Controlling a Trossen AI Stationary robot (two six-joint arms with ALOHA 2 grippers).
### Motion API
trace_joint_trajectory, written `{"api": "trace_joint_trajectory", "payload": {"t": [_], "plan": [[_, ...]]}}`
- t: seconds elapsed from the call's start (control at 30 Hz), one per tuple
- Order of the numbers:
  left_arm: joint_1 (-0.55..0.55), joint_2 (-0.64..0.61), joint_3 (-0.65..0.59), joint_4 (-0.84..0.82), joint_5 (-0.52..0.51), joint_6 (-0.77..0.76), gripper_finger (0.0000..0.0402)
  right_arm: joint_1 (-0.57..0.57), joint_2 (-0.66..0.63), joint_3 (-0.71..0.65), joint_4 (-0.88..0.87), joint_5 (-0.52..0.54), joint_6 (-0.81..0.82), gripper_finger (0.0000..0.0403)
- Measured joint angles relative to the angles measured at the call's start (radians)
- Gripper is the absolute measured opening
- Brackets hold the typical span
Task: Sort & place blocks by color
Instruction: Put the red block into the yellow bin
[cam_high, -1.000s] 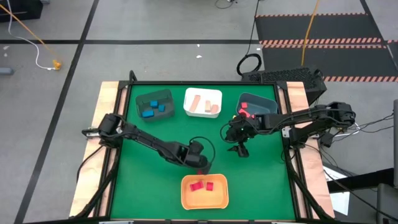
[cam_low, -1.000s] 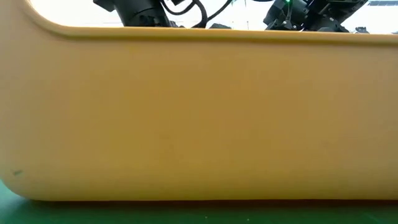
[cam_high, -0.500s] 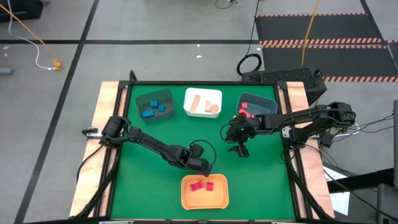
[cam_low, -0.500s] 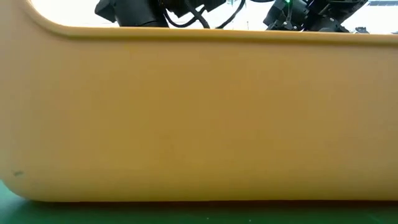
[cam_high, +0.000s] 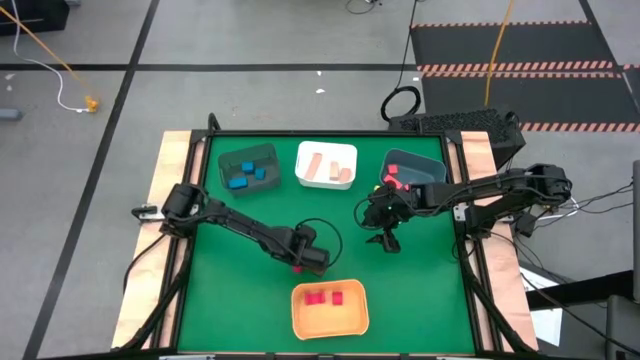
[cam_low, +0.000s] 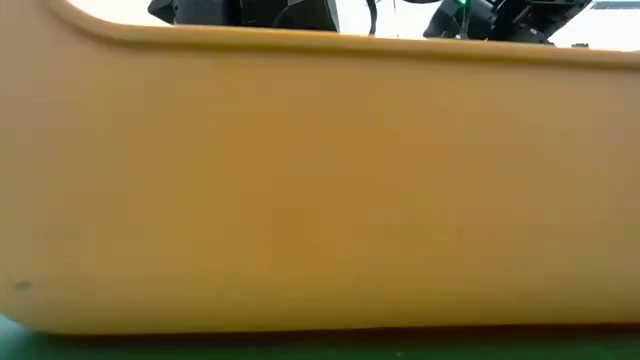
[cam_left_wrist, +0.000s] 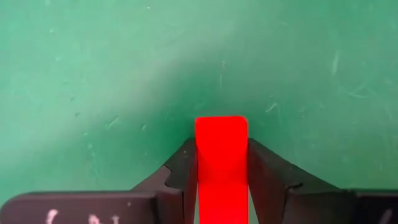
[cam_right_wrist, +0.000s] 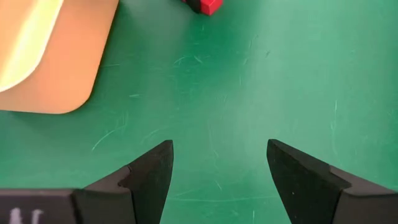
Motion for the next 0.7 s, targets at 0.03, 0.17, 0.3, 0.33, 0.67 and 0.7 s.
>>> {"api": "trace_joint_trajectory", "payload": {"t": [0.03, 0.17, 0.3, 0.33, 0.67, 0.7], "plan": [[0.002, -0.011, -0.001, 0.018, -0.001, 0.012, 0.0104, 0.0, 0.0, 0.0, 0.0, 0.0, 0.0, 0.0251], [0.012, -0.047, -0.008, 0.071, -0.013, 0.081, 0.0104, -0.001, 0.0, 0.0, 0.001, 0.001, 0.0, 0.0251], [0.022, -0.106, -0.005, 0.109, -0.033, 0.163, 0.0104, -0.002, 0.0, 0.0, 0.016, 0.003, 0.002, 0.0251], [0.023, -0.119, -0.004, 0.133, -0.038, 0.192, 0.0104, -0.002, 0.0, 0.0, 0.023, 0.004, 0.007, 0.0251], [0.032, -0.171, -0.003, 0.342, -0.153, 0.402, 0.0104, -0.022, 0.0, 0.0, 0.214, 0.034, 0.328, 0.0251], [0.035, -0.172, -0.003, 0.345, -0.169, 0.398, 0.0104, -0.022, 0.0, 0.0, 0.226, 0.048, 0.374, 0.0251]]}}
